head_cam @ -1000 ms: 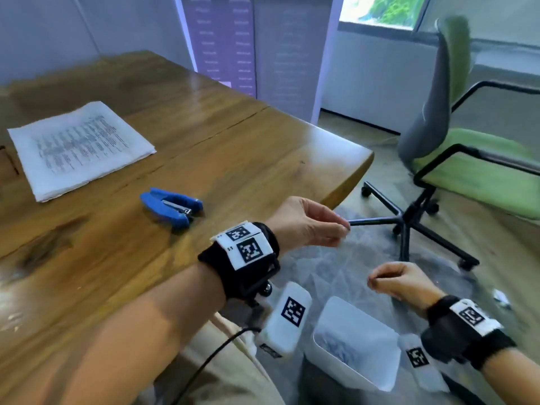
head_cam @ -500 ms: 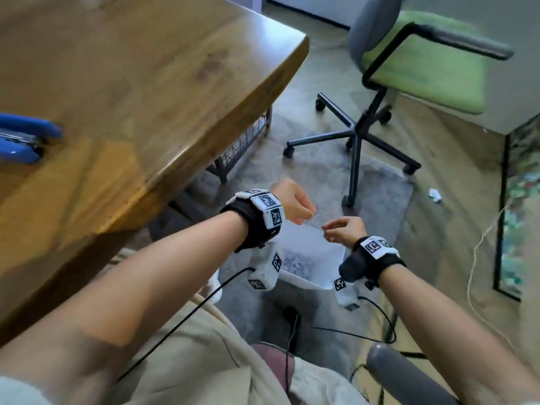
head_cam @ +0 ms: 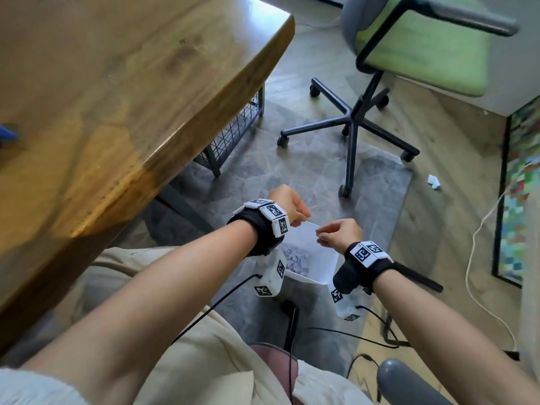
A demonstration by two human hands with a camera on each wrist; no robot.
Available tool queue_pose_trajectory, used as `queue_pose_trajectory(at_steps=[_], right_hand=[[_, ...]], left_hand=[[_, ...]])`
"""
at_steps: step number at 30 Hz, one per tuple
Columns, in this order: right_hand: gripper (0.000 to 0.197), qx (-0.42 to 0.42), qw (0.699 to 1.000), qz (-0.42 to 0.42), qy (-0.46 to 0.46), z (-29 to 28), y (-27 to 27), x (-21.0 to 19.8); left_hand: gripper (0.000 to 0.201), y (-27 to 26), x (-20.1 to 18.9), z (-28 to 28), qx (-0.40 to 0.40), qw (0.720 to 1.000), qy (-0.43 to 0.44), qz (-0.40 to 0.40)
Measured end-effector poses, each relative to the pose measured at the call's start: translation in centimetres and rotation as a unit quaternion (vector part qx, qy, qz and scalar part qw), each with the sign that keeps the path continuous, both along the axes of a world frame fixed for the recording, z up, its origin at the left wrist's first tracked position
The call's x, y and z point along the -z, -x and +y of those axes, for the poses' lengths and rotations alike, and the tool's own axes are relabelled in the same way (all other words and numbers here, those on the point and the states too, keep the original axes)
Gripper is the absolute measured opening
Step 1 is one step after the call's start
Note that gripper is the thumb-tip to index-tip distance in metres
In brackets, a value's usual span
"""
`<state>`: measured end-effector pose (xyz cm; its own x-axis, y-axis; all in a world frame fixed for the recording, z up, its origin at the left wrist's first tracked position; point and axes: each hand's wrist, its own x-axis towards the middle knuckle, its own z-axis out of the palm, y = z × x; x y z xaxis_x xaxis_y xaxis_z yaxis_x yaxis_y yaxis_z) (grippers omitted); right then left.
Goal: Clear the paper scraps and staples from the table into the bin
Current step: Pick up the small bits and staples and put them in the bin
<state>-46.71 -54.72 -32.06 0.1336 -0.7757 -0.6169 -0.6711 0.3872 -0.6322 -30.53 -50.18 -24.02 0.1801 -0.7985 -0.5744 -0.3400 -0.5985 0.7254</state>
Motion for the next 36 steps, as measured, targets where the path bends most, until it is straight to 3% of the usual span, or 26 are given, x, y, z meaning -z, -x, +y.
queue_pose_trajectory(at_steps=[10, 14, 16, 18, 20, 22, 25, 27, 29, 33, 36], right_hand=[[0.019, -0.017, 0.999, 0.025, 0.041, 0.1, 0.0, -1.5], [0.016, -0.052, 0.998, 0.021, 0.006, 0.4, -0.3, -1.5], [0.033, -0.075, 0.997, 0.023, 0.006, 0.6, -0.4, -1.6], [0.041, -0.081, 0.996, 0.019, 0.019, 0.8, -0.5, -1.8], [0.027, -0.073, 0.997, 0.006, 0.026, 1.0, -0.8, -2.1], [0.005, -0.080, 0.996, 0.000, 0.027, 1.2, -1.3, -2.8], [0.033, -0.125, 0.990, 0.032, 0.061, 1.1, -2.0, -3.7], [0.033, -0.161, 0.984, 0.024, 0.072, 0.8, -2.4, -4.7], [0.015, -0.206, 0.975, -0.002, 0.086, 0.6, -2.9, -5.9], [0.030, -0.259, 0.955, -0.052, 0.138, 0.5, -4.9, -9.9], [0.014, -0.280, 0.933, -0.108, 0.196, 0.8, -7.5, -14.0]], left_hand=[[0.020, -0.3, 0.4, 0.1, 0.017, 0.998, -0.001, -0.068], [0.027, -0.5, 0.5, 0.7, 0.034, 0.998, -0.015, -0.059], [0.019, -0.4, 0.5, 1.0, 0.030, 0.998, -0.040, -0.043], [0.033, -0.5, 0.4, 1.3, 0.035, 0.997, -0.064, -0.029], [0.044, -0.7, 0.4, 1.5, 0.048, 0.995, -0.071, -0.041], [0.033, -1.3, 0.3, 2.0, 0.043, 0.996, -0.067, -0.043], [0.020, -2.2, -0.2, 2.6, 0.036, 0.997, -0.056, -0.046], [0.026, -2.8, -1.1, 2.9, 0.044, 0.996, -0.049, -0.062], [0.027, -3.6, -2.4, 3.1, 0.050, 0.995, -0.039, -0.078], [0.024, -5.5, -6.3, 4.0, 0.050, 0.993, -0.018, -0.103], [0.028, -6.8, -9.8, 5.9, 0.045, 0.992, 0.031, -0.111]])
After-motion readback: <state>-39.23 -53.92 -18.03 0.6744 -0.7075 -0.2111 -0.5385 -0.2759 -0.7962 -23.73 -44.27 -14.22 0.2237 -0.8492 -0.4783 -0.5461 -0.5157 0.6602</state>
